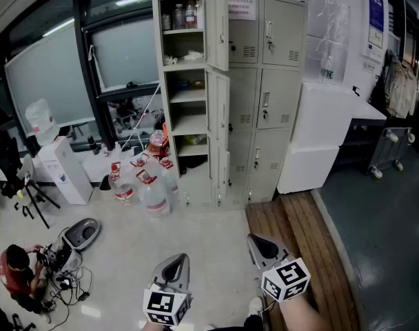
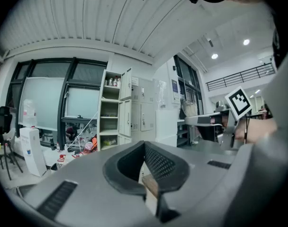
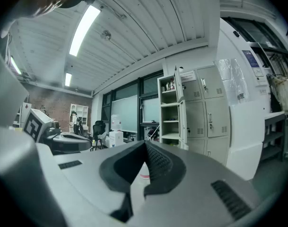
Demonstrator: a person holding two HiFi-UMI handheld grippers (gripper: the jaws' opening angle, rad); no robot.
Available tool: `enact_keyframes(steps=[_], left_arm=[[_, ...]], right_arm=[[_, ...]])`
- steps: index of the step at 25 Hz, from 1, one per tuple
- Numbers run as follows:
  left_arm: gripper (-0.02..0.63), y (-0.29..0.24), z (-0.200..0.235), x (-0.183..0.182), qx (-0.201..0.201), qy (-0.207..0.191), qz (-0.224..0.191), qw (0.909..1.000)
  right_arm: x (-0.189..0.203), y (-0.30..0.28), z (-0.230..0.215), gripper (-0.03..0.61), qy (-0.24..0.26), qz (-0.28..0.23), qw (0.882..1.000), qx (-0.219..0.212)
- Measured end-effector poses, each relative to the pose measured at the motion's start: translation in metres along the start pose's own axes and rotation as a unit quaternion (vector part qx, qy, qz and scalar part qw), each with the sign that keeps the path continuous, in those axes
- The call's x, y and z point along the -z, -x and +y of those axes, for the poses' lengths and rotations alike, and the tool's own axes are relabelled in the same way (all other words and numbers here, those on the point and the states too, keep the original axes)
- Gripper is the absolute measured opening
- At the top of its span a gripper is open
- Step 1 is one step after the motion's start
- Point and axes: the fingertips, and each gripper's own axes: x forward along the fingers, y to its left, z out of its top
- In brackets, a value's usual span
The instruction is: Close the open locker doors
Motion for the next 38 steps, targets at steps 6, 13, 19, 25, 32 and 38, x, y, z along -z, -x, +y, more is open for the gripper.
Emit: enact_keyframes(steps=[6,13,19,25,32,38], left_arm=[[0.005,0.001,0.001,-0.002,0.004,0.0,0.0,1.0],[0.005,0.006,0.002,-0.005,0.008,0.001,-0.002,1.0],[0.005,0.009,0.004,-0.003,0.012,0.005,-0.006,0.9999],[0.005,0.014,0.008,-0.002,0.021,0.002,-0.011,0.9997],[0.005,0.004,0.015,-0.005,0.023,0.001,-0.01,0.9997],[0.005,-0.013,0.023,-0.009,0.018,-0.008,-0.014,0.9997]], right_arm=[[-0.003,-0.002,0.003,-0.005,0.003,0.0,1.0,-0.001],[-0.014,0.001,0.013,-0.005,-0.009,-0.026,0.999,-0.017],[-0.013,-0.002,0.016,-0.005,-0.005,-0.024,1.0,-0.015],[-0.017,-0.008,0.023,-0.005,-0.001,-0.024,1.0,-0.009],[-0.02,-0.022,0.013,-0.005,-0.003,-0.023,1.0,-0.002],[-0.016,-0.043,0.001,-0.005,-0.008,-0.022,1.0,-0.007]])
